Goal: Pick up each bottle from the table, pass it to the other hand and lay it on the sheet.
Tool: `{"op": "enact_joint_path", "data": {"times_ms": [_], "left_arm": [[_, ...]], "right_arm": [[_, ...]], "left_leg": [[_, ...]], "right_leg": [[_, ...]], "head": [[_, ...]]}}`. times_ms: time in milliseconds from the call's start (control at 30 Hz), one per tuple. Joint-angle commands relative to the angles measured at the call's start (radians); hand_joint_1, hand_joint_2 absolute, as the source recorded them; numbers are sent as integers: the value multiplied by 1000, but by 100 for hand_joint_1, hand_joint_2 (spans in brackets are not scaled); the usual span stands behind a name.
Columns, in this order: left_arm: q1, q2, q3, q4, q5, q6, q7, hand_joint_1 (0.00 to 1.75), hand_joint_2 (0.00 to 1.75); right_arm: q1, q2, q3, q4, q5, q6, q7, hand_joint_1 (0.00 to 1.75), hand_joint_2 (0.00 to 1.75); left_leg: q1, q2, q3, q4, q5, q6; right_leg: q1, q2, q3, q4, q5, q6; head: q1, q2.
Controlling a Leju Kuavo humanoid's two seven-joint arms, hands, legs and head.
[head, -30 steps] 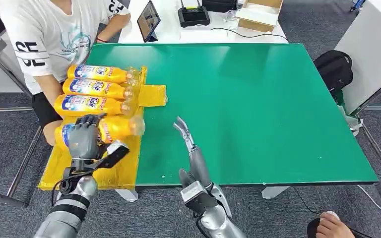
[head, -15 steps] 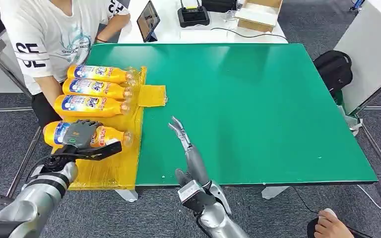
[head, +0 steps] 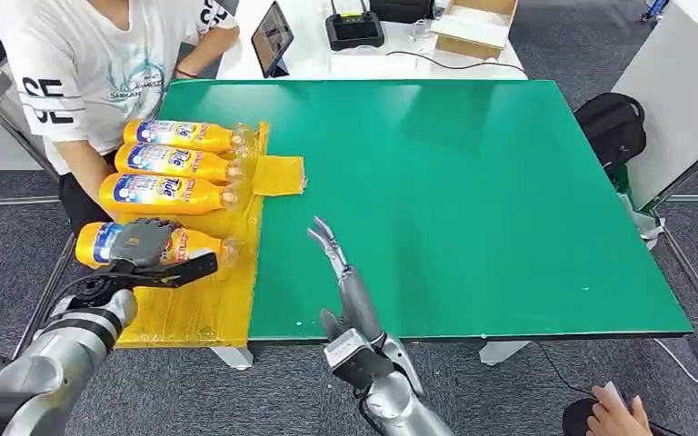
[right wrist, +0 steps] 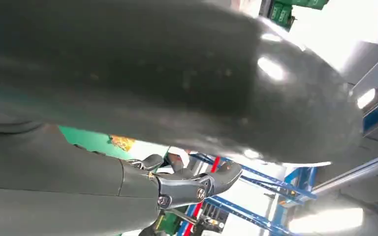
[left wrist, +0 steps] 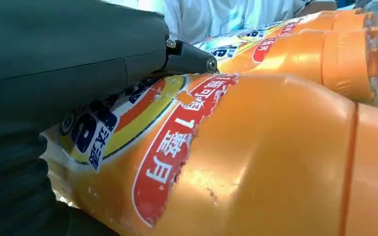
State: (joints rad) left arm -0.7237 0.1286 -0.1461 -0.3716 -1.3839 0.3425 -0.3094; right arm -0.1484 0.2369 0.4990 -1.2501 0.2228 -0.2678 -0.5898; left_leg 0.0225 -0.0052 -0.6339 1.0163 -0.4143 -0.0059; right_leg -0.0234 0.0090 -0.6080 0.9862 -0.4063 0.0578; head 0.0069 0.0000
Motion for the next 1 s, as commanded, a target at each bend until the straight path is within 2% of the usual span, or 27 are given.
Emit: {"op": "enact_joint_path", "data": {"times_ms": [33,67,267,733,800,833,867,900,1000], "left_arm": [[-12,-38,158,69,177,-128,-69,0,175],[-10,-42,168,70,192,-145,-76,0,0],[6,-70,274,54,365,-276,-143,0,0],[21,-82,361,27,597,-437,-245,0,0],[29,-124,467,-19,757,-443,-305,0,0],[44,-166,499,-85,843,-349,-357,0,175],[47,-202,546,-130,921,-284,-385,0,175],[73,-235,530,-226,967,-215,-389,0,175],[77,-235,513,-242,977,-211,-385,0,175]], "right_arm": [[-25,-5,-4,70,-20,6,19,0,0],[-26,-4,-5,74,-22,7,21,0,0],[-38,4,-16,112,-37,15,30,0,0],[-53,9,-32,153,-75,42,25,0,0],[-50,14,-39,156,-63,20,29,0,0],[-41,17,-42,146,-63,23,33,0,0],[-38,19,-41,142,-55,15,40,0,0],[-32,22,-37,138,-52,15,44,0,0],[-30,23,-34,137,-50,14,46,0,0]], "left_leg": [[0,1,5,-1,-1,1],[0,0,3,-1,-1,1],[0,0,6,-2,-2,2],[0,-1,10,-2,-1,2],[0,-1,10,-2,-1,2],[0,-2,9,-1,0,1],[0,-2,10,-2,-1,2],[0,-3,11,-2,-1,3],[0,-4,6,0,0,2]], "right_leg": [[1,0,5,-1,-1,-2],[0,0,3,-1,0,-1],[1,-1,6,-2,-1,-2],[1,-1,11,-3,0,-3],[0,-2,11,-2,0,-3],[0,-2,10,-2,-1,-2],[0,-2,11,-3,-1,-3],[1,-5,13,-4,-1,-4],[1,-5,8,-1,-1,-1]], "head": [[0,0],[0,0],[0,0],[0,0],[0,0],[0,0],[0,0],[0,0],[0,0]]}}
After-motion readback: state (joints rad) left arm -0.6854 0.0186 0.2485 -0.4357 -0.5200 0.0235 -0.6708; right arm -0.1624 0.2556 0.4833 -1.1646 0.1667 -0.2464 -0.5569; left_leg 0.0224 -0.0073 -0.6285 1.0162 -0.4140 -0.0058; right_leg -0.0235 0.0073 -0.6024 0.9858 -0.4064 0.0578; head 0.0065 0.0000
